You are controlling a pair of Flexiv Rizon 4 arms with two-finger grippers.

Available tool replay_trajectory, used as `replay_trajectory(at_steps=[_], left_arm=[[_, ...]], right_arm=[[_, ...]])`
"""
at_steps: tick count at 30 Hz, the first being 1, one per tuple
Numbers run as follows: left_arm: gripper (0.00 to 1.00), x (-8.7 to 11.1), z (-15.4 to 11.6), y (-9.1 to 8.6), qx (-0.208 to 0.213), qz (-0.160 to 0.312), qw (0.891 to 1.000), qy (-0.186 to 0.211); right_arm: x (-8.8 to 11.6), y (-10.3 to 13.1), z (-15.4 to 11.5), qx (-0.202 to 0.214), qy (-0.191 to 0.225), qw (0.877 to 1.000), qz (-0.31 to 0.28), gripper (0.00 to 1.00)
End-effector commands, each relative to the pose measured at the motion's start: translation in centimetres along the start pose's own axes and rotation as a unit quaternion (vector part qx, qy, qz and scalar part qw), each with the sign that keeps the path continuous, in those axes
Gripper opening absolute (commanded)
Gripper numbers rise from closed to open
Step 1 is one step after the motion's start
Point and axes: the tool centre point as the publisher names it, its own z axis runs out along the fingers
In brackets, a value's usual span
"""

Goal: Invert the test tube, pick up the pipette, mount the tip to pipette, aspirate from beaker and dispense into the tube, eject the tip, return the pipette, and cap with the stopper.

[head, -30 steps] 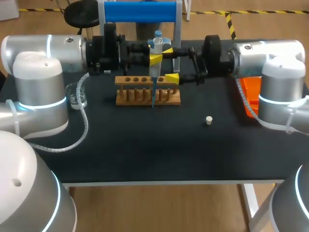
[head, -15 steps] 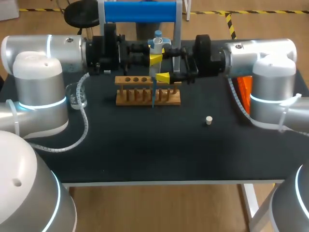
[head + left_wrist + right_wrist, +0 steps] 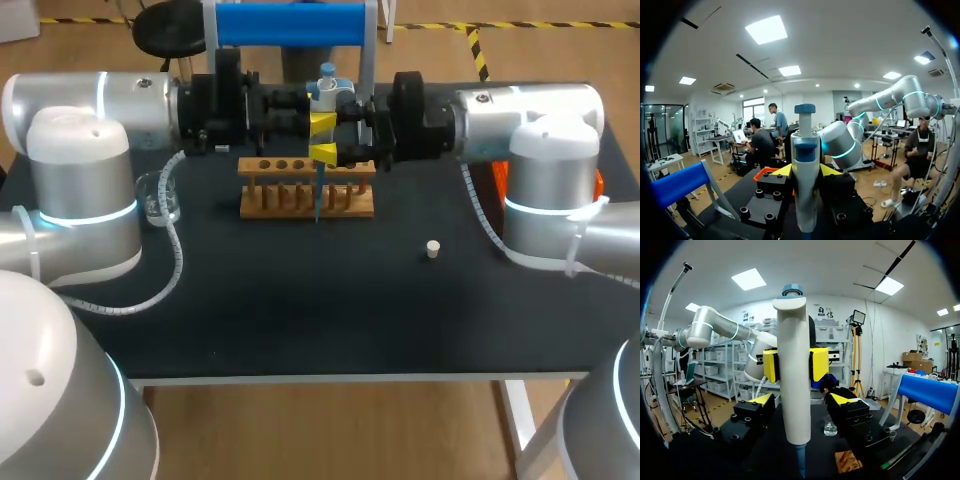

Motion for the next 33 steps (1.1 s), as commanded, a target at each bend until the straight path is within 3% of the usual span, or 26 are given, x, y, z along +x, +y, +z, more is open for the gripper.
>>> replay_trajectory(at_steps=[1,7,8,12,15,18,25,26,27,33], left_arm=[[0.00,0.04,0.04,-0.01,0.001,0.001,1.000,-0.001],[0.00,0.04,0.04,-0.01,0.001,0.001,1.000,-0.001],[0.00,0.04,0.04,-0.01,0.001,0.001,1.000,-0.001],[0.00,0.04,0.04,-0.01,0.001,0.001,1.000,-0.001],[0.00,0.04,0.04,-0.01,0.001,0.001,1.000,-0.001],[0.00,0.04,0.04,-0.01,0.001,0.001,1.000,-0.001],[0.00,0.04,0.04,-0.01,0.001,0.001,1.000,-0.001],[0.34,0.04,0.04,-0.01,0.001,0.001,1.000,-0.001],[1.00,0.04,0.04,-0.01,0.001,0.001,1.000,-0.001],[1.00,0.04,0.04,-0.01,0.001,0.001,1.000,-0.001]], right_arm=[[0.19,0.13,0.46,-0.001,-0.006,1.000,-0.001,0.64],[0.17,0.45,0.65,-0.006,-0.010,1.000,-0.001,0.56],[0.20,0.50,0.66,-0.006,-0.010,1.000,-0.002,0.50],[0.26,0.59,0.66,-0.008,-0.009,1.000,-0.003,0.42],[0.29,0.62,0.64,-0.009,-0.008,1.000,-0.003,0.29],[0.31,0.66,0.61,-0.010,-0.008,1.000,-0.003,0.02],[0.32,0.68,0.57,-0.013,-0.006,1.000,-0.003,0.00],[0.32,0.69,0.53,-0.013,-0.006,1.000,-0.004,0.00],[0.33,0.70,0.49,-0.013,-0.005,1.000,-0.004,0.00],[0.29,0.73,-0.11,-0.011,0.003,1.000,-0.008,0.00]])
